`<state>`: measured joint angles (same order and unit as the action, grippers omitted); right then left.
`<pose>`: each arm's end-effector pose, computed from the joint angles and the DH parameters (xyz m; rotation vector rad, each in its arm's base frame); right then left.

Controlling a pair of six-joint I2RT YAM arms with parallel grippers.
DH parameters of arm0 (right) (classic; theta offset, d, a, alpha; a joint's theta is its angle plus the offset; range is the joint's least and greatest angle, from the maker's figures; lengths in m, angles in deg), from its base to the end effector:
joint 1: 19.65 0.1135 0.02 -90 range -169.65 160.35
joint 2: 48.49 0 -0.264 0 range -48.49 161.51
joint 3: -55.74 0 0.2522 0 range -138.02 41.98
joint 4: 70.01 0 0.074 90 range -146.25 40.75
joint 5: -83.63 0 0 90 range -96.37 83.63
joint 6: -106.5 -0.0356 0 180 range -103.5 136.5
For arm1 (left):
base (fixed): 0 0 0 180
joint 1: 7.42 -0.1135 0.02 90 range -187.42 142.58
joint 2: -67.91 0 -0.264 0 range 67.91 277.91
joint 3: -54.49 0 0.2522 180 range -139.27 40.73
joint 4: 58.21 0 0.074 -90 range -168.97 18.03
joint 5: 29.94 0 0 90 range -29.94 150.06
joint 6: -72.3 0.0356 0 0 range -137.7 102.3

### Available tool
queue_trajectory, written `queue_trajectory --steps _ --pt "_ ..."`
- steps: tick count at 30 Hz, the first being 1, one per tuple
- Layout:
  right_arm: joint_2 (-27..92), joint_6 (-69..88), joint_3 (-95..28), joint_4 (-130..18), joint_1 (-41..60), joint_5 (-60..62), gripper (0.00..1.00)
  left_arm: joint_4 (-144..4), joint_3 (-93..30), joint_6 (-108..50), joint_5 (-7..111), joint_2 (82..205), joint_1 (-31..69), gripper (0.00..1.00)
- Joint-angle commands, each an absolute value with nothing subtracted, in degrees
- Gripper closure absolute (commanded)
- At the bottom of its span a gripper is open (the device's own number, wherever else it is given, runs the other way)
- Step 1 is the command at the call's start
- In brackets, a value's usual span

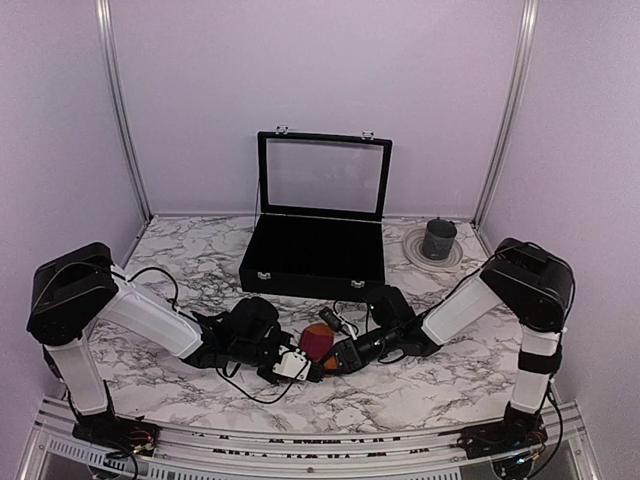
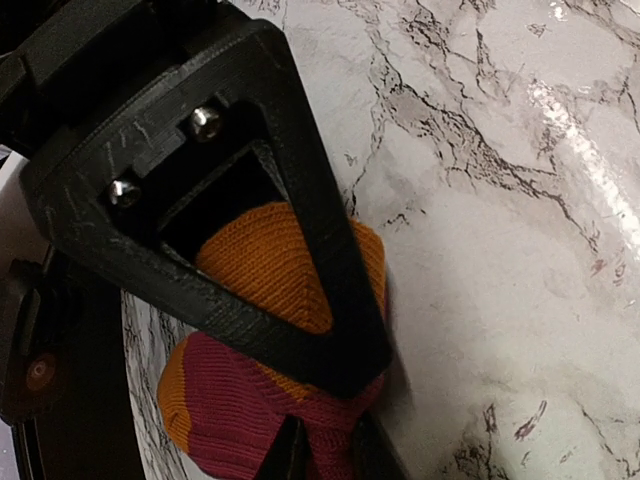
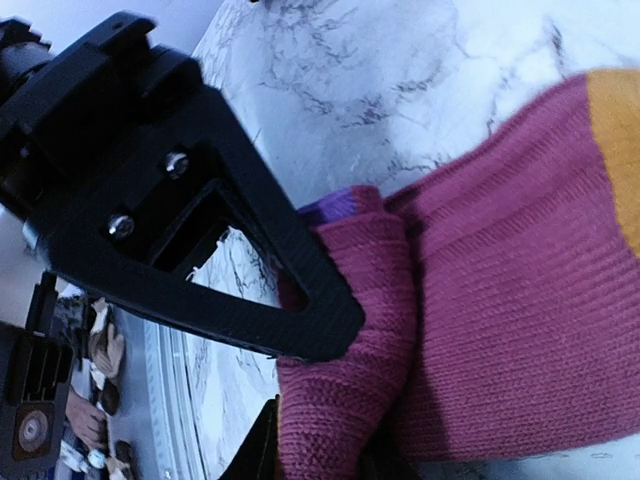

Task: Roll the socks
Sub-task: Roll the sock at the center of the board.

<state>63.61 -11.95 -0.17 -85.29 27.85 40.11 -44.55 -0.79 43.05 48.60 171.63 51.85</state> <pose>0.2067 0.2638 0.0840 -0.8972 2.3843 1.5487 0.1673 -0.2953 0.1191 1.9347 0.9852 -0.2029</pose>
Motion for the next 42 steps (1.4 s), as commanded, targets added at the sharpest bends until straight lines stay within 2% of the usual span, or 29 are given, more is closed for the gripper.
queue_trajectory --steps 1,2,3,4,12,14,16,18,21,22,23,24,31,36,39,42 --pt "62.78 -10.67 2.15 -72.8 25.21 33.15 0.59 -58.0 -4.02 39.15 49.26 175.23 51.48 0.87" --pt "61.33 -9.81 2.32 -72.24 25.03 31.46 0.42 -59.99 -5.0 37.91 48.38 175.31 51.09 0.88" --pt "60.12 -8.82 2.36 -71.49 24.86 30.08 0.06 -61.9 -6.02 36.64 47.35 175.34 50.64 0.9" --pt "58.87 -7.73 2.34 -70.35 24.82 28.52 0.01 -63.43 -6.87 35.6 46.22 175.35 49.93 0.91" --pt "49.21 -2.36 4.79 -63.46 24.82 12.55 0.0 -71.18 -11.29 31.45 38.38 175.39 46.56 0.92" --pt "45.48 -1.9 5.79 -61.39 24.88 4.1 0.0 -71.86 -11.53 31.5 37.84 175.61 46.4 0.92" --pt "37.12 -2.55 7.39 -59.56 26.56 -10.86 0.0 -72.88 -12.0 30.99 36.7 175.8 46.11 0.92" --pt "27.55 -2.42 10.86 -62.98 30.87 -26.49 0.0 -74.01 -12.53 30.19 35.35 175.9 45.66 0.91" --pt "17.66 -4.96 18.15 -74.62 30.33 -28.65 0.0 -76.53 -13.76 28.95 32.84 176.36 44.59 0.91" --pt "16.02 -4.49 21.67 -81.35 29.13 -26.17 0.0 -77.42 -14.43 28.52 32.13 176.62 44.27 0.91" --pt "15.1 -0.56 23.98 -87.4 28.08 -15.0 0.0 -78.29 -15.13 27.76 31.44 177.13 43.86 0.91" --pt "15.16 4.06 25.33 -91.83 28.35 -9.77 0.0 -79.04 -15.76 27.07 30.58 177.53 43.46 0.91" --pt "27.29 24.59 19.94 -88.9 35.95 3.68 0.01 -84.56 -20.51 22.82 23.21 180.91 40.45 0.9" --pt "37.3 31.42 13.76 -90.2 36.96 12.91 0.16 -87.69 -22.57 22.12 18.99 182.94 38.65 0.86" --pt "43.65 35.21 9.26 -88.42 37.04 14.19 0.24 -89.17 -22.96 23.02 17.81 183.59 38.21 0.84" --pt "48.11 38.0 6.39 -88.92 37.04 14.8 0.28 -90.59 -23.08 24.32 17.0 183.93 38.07 0.82"
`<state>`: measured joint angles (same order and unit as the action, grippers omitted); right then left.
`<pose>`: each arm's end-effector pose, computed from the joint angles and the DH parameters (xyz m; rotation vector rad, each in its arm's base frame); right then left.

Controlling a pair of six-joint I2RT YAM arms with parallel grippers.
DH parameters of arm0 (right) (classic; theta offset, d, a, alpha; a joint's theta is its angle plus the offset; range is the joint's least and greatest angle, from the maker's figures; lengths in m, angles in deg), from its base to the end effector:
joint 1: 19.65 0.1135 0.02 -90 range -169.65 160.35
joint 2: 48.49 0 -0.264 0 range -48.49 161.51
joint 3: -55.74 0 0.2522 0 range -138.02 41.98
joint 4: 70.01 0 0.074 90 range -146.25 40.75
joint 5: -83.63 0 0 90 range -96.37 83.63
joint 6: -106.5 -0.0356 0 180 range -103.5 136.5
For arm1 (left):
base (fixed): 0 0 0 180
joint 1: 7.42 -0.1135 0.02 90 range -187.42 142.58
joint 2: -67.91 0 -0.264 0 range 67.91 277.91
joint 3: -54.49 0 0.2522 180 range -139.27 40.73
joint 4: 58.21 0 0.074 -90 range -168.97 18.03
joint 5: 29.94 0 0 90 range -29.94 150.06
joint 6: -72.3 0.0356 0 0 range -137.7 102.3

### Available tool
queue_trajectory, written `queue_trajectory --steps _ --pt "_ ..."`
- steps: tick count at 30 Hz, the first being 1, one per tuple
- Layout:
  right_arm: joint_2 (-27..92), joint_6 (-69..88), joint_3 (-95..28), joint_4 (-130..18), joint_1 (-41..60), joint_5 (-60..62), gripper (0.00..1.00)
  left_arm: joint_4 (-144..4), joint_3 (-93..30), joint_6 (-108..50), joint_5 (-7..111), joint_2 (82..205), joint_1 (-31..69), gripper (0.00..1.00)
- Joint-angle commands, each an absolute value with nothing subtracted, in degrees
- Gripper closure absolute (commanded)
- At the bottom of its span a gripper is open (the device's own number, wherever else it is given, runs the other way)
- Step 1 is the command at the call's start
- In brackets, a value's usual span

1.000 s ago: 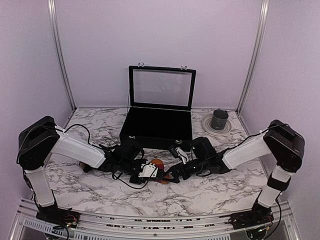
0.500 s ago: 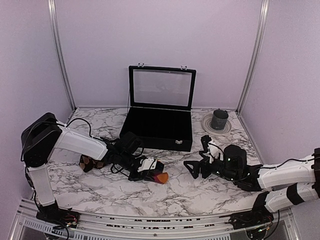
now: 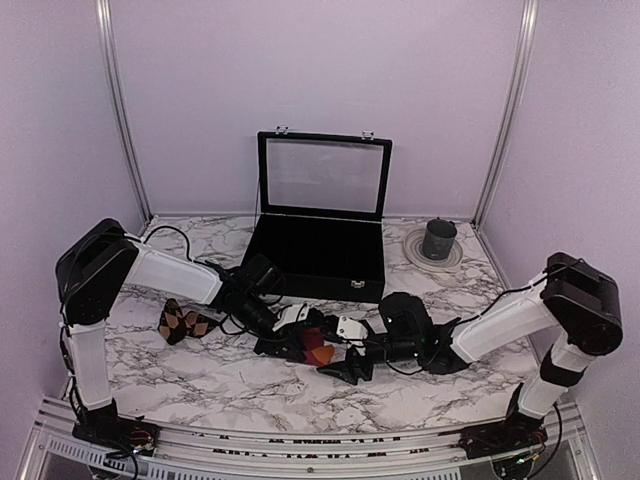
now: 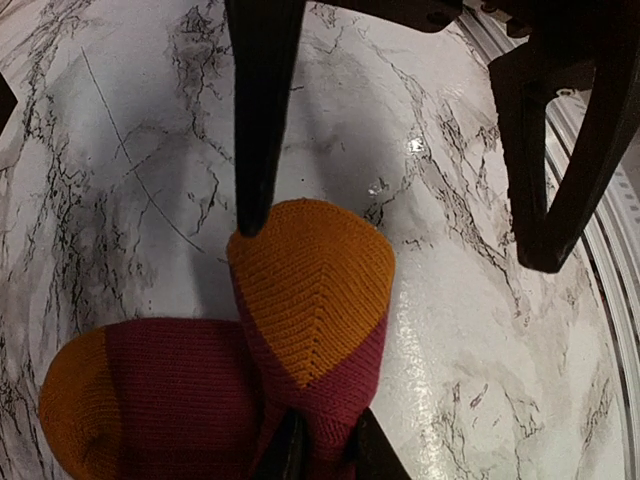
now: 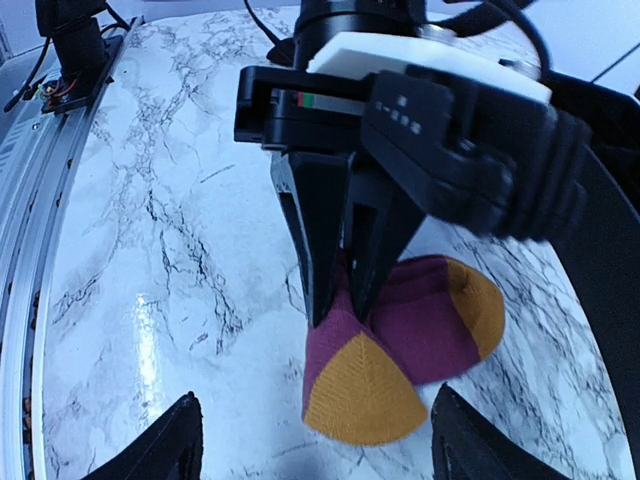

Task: Roll the socks
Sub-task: Roll the sock at the center of the board.

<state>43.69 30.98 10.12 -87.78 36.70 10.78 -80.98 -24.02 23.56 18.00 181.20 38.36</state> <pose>0.1565 0.2540 0.1422 -1.3885 1.6250 0.7498 0.2517 -0.2928 0.1274 1.8812 1.5839 -0.9669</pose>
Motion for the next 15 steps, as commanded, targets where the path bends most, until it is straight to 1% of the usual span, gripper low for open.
queue_trajectory --steps 1,4,9,12,13,14,15 --pt "49.31 38.81 5.46 -88.66 37.04 15.05 0.29 -90.82 -23.08 24.47 16.8 183.92 38.0 0.82" --pt "52.52 40.9 3.06 -86.87 36.97 15.8 0.34 -91.31 -23.29 24.94 16.35 184.11 37.86 0.81" --pt "55.91 40.38 1.5 -86.79 36.6 17.25 0.49 -92.0 -23.78 25.48 15.9 184.28 37.69 0.8" --pt "57.55 39.11 1.16 -86.55 36.38 17.66 0.64 -92.28 -23.83 25.79 15.51 184.24 37.63 0.78" --pt "57.93 38.59 1.12 -86.43 36.34 17.74 0.7 -92.32 -23.79 25.8 15.35 184.19 37.66 0.77" --pt "58.1 38.12 1.18 -86.31 36.19 17.79 0.78 -92.21 -23.74 25.81 15.21 184.08 37.67 0.76" --pt "58.2 37.35 1.27 -86.42 35.97 17.61 0.84 -92.01 -23.59 25.81 15.16 183.92 37.67 0.73"
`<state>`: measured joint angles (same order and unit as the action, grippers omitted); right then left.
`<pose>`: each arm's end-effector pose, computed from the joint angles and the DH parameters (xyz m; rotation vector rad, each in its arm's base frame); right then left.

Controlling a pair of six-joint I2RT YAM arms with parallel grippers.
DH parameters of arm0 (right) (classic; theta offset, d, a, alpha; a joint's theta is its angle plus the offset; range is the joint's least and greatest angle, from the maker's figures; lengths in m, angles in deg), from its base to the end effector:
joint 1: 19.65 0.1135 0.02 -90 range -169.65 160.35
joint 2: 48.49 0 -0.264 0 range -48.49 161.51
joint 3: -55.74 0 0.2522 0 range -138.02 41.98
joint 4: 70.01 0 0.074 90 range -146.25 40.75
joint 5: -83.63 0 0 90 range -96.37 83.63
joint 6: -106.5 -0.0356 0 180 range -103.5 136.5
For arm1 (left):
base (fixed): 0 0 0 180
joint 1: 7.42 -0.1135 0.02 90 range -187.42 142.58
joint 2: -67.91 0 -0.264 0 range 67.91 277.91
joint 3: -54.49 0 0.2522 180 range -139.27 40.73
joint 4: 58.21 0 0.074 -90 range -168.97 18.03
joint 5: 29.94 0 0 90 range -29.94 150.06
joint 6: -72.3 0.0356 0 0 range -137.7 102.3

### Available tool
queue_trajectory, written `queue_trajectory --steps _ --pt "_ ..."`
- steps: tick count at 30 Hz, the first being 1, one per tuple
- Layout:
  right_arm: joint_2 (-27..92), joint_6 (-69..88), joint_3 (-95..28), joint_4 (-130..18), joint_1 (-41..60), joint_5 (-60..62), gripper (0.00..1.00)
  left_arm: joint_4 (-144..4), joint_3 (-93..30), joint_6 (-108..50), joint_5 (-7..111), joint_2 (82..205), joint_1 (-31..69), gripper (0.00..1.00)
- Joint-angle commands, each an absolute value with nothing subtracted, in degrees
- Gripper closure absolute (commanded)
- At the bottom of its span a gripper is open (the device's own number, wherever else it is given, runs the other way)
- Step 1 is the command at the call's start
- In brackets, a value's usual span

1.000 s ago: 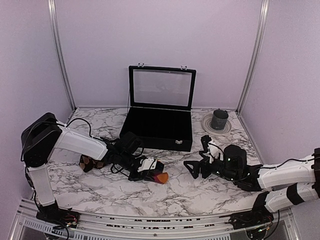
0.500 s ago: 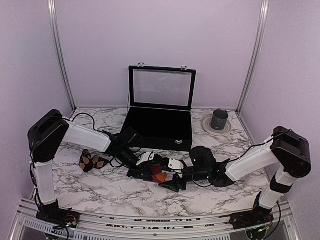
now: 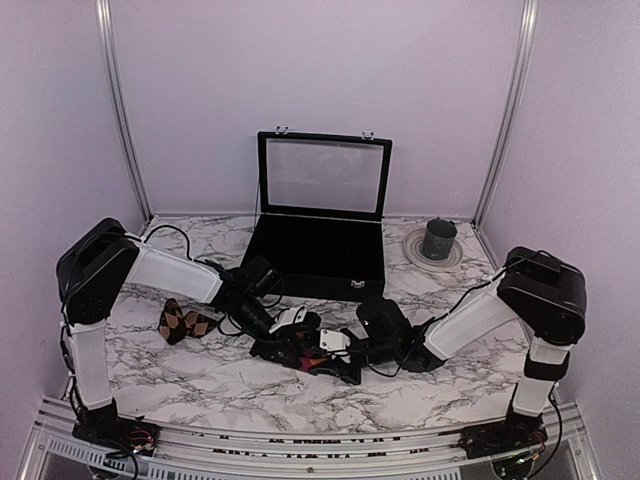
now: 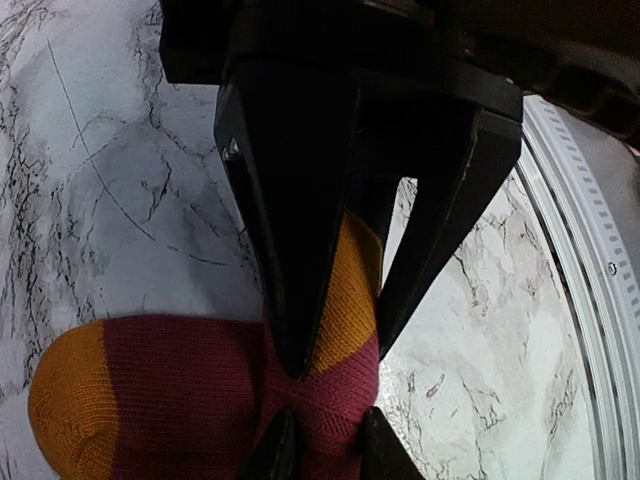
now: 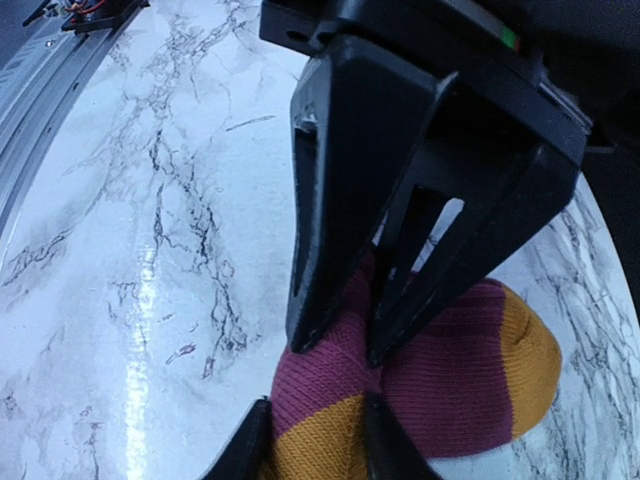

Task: Roll the socks
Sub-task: Roll the sock at the center of the board.

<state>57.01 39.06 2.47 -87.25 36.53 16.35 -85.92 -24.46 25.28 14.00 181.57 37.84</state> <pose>0.1737 0.2839 0.1073 -1.5860 1.5671 0.7604 0.2485 -0.2872 0.1242 1.9144 1.6020 -1.0673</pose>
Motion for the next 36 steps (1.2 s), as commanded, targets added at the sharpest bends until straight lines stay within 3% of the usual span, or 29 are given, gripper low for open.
queue_trajectory --steps 1,4,7,12,19,28,36 --pt "58.17 36.15 1.36 -86.33 35.73 17.72 0.9 -91.63 -23.3 25.81 15.4 183.74 37.63 0.68" --pt "57.44 32.6 1.78 -86.18 34.51 20.33 1.0 -87.43 -20.97 25.85 17.3 181.55 37.67 0.58" --pt "57.01 27.58 1.77 -84.69 33.5 22.77 1.0 -79.2 -15.53 25.81 19.88 176.68 37.67 0.53" --pt "58.56 17.62 0.67 -80.73 30.43 27.23 1.0 -60.76 -4.36 25.81 24.57 168.23 38.04 0.52" --pt "63.68 11.83 -5.91 -68.67 29.21 29.81 1.0 -57.04 -2.17 29.44 28.06 166.36 40.61 0.51" --pt "61.02 11.15 -6.29 -69.41 30.02 31.31 1.0 -61.4 -3.89 27.78 30.34 167.28 40.88 0.51" --pt "55.4 13.51 0.78 -79.29 33.74 25.39 1.0 -78.28 -8.29 23.05 19.63 160.56 34.28 0.53"
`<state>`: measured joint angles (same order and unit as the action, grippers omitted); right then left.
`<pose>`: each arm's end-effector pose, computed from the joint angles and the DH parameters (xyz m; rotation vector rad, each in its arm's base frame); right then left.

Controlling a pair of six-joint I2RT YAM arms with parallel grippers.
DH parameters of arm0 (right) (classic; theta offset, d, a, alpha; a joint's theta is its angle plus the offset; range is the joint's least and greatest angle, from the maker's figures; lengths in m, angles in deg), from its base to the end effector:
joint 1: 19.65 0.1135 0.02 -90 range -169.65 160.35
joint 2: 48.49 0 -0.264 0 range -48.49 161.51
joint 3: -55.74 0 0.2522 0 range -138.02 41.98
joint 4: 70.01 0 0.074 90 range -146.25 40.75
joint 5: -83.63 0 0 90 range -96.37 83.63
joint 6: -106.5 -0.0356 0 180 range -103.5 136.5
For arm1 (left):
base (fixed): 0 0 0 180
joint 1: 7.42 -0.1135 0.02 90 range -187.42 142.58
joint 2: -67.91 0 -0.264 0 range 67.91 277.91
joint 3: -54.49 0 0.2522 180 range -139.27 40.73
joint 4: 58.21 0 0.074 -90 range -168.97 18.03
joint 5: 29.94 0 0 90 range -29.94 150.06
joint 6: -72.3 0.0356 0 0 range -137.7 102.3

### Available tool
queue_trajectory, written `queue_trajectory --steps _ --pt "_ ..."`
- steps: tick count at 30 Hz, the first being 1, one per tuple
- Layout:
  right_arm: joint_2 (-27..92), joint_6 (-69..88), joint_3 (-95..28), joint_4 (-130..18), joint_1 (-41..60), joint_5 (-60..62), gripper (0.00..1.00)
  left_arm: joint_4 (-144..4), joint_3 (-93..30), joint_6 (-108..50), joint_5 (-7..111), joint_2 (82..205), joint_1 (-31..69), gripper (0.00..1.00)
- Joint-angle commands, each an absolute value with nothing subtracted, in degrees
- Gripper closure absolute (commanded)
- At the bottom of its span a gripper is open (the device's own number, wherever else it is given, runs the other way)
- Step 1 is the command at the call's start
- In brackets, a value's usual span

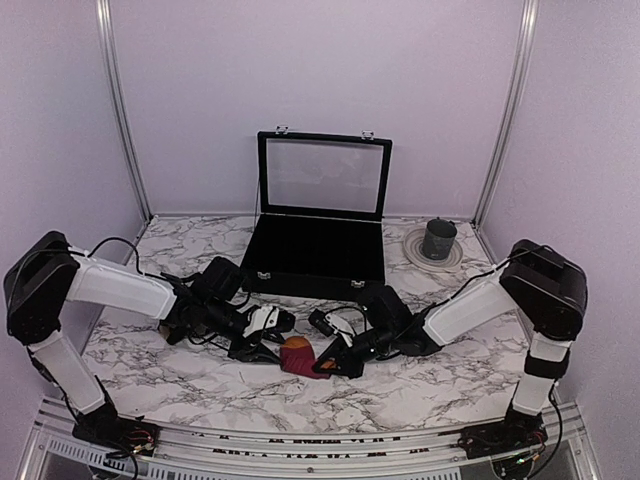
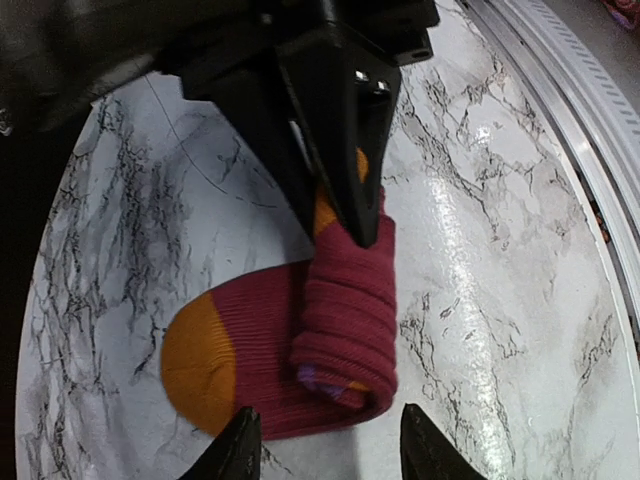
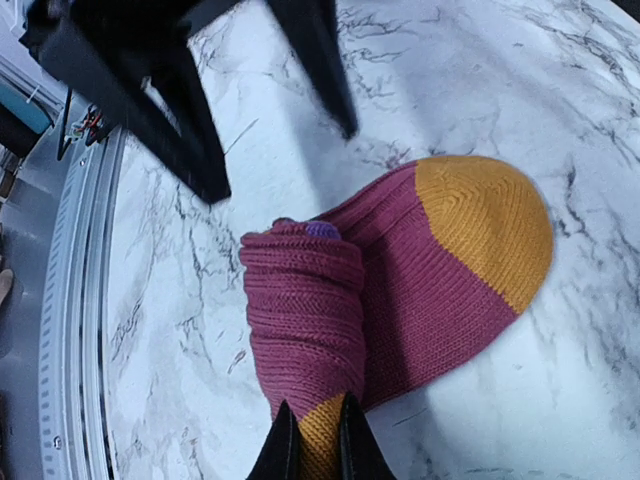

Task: Roll the socks
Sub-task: Roll the sock at the center of the board.

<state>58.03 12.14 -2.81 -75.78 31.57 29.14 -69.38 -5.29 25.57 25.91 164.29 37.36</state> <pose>0.1970 0.2782 0.1101 -1.2769 2.0832 1.1851 0.2140 -0.2405 0.1489 1.8104 1.4771 -0.7244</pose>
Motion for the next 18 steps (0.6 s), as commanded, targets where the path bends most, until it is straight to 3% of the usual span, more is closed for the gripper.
queue_trajectory --steps 1,8,18 --pt "54.88 14.04 1.32 -79.66 34.21 24.57 1.0 -78.46 -8.77 22.44 19.18 160.62 33.76 0.53" --pt "52.16 16.79 3.73 -83.16 36.97 18.46 1.0 -80.2 -17.3 16.72 26.19 170.55 33.45 0.58" --pt "50.95 19.04 5.83 -82.96 40.76 10.95 1.0 -82.87 -21.98 20.29 31.92 177.98 36.84 0.58"
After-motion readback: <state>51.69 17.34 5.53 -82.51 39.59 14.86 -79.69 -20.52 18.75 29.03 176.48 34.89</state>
